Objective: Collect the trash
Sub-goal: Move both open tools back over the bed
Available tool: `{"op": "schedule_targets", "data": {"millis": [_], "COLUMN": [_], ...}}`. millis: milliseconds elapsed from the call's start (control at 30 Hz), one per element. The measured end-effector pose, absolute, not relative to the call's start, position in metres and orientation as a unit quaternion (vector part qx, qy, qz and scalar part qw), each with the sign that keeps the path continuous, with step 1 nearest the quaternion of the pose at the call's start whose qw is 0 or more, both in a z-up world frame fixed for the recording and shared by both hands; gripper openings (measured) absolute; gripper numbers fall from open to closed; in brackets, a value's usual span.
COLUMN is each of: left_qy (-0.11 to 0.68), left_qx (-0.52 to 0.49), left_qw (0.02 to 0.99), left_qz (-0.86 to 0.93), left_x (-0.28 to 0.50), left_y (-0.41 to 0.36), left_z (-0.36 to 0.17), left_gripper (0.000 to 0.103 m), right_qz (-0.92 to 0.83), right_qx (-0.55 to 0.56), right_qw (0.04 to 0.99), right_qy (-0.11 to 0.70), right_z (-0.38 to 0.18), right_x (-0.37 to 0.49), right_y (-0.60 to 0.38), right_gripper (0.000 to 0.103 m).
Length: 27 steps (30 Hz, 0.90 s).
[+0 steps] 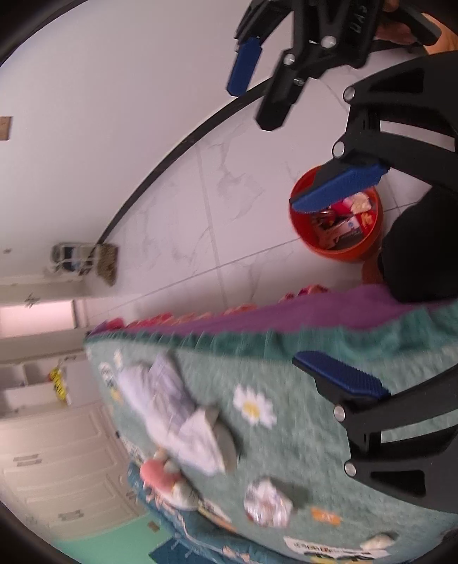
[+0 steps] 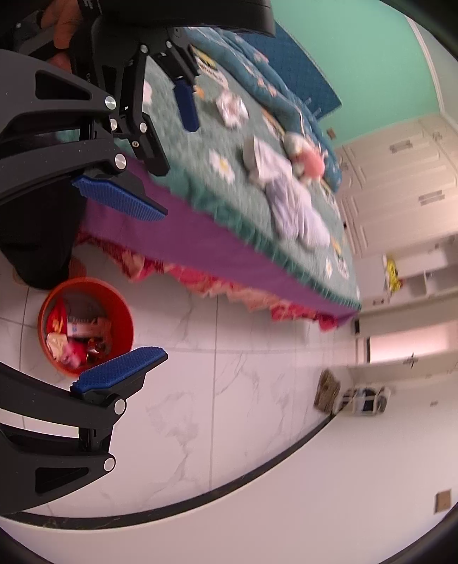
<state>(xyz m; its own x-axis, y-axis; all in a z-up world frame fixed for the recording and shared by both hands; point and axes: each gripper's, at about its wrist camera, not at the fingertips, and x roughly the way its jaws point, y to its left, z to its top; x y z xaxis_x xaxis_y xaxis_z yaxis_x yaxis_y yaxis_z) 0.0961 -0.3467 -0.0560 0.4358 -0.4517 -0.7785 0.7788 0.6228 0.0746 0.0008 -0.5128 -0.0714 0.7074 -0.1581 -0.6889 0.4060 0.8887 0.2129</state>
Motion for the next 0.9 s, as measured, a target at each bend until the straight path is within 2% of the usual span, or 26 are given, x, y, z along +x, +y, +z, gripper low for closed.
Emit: {"op": "schedule_targets", "data": {"millis": [367,900], "left_qy": [0.359,0.378], "left_qx": [0.185,0.104], "left_qw": [0.861,0.904], "left_qz": [-0.310,-0.170], "left_x": [0.107,0.161], "left_y": [-0.253,-0.098], "left_z": [-0.020,-0.016], "left_gripper": [0.081,0.081], "right_qz": [-0.076,0.055], "right_qx": [0.133,0.072], "right_qw": [0.932,0.936], "right_qy": [0.329,0.341], "right_z": [-0.028,-0.010], "right_x": [0.027,0.118], "right_y": [-0.423,-0.287], "right_gripper": [0.074,0.074]}}
